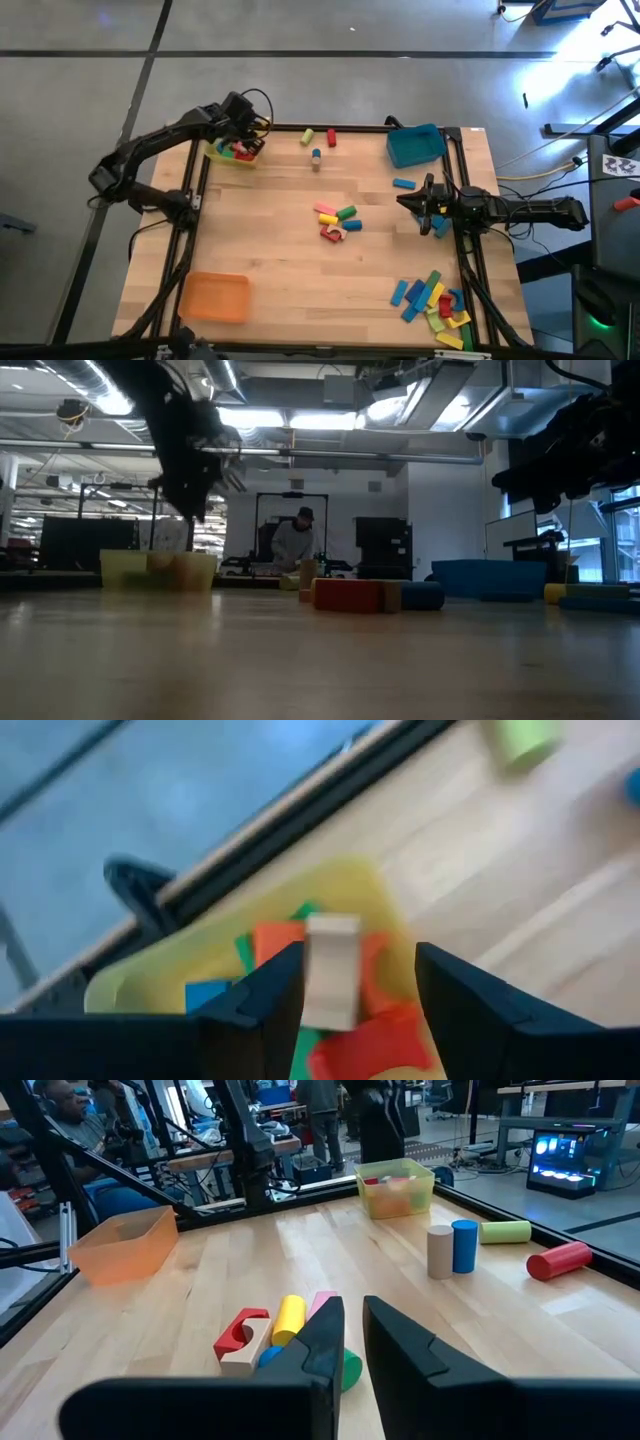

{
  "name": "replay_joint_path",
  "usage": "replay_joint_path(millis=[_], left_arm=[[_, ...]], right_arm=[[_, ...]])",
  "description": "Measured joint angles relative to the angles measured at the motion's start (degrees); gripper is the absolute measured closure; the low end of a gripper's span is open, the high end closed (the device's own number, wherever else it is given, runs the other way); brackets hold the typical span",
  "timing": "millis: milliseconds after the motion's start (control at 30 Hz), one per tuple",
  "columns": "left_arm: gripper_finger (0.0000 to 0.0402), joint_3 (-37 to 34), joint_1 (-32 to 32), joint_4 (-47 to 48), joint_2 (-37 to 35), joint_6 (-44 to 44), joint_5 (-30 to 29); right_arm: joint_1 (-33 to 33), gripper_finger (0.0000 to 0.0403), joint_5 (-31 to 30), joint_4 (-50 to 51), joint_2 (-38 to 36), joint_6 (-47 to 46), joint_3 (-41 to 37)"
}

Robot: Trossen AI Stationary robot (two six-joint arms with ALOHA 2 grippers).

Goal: Sort blocks by size
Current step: Put the red arch block into the yellow bin

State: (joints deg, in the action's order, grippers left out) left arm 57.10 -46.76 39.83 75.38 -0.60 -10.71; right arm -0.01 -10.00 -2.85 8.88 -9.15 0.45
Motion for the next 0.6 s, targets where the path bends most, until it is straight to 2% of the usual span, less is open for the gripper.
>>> replay_joint_path(millis=[267,400,600], left_arm=[[0.0239,0.2,13.2,-4.6,-8.2,-0.4,3.1],[0.0241,0.2,21.4,-8.3,-8.5,-0.4,3.2],[0.0243,-1.4,32.2,-19.0,-6.7,-0.7,3.2]], right_arm=[[0.0,0.0357,0.1,0.0,0.0,0.0,0.0],[0.0,0.0357,0.1,0.0,0.0,0.0,0.0],[0.0,0.0357,0.5,-0.2,0.0,-0.1,0.0]])
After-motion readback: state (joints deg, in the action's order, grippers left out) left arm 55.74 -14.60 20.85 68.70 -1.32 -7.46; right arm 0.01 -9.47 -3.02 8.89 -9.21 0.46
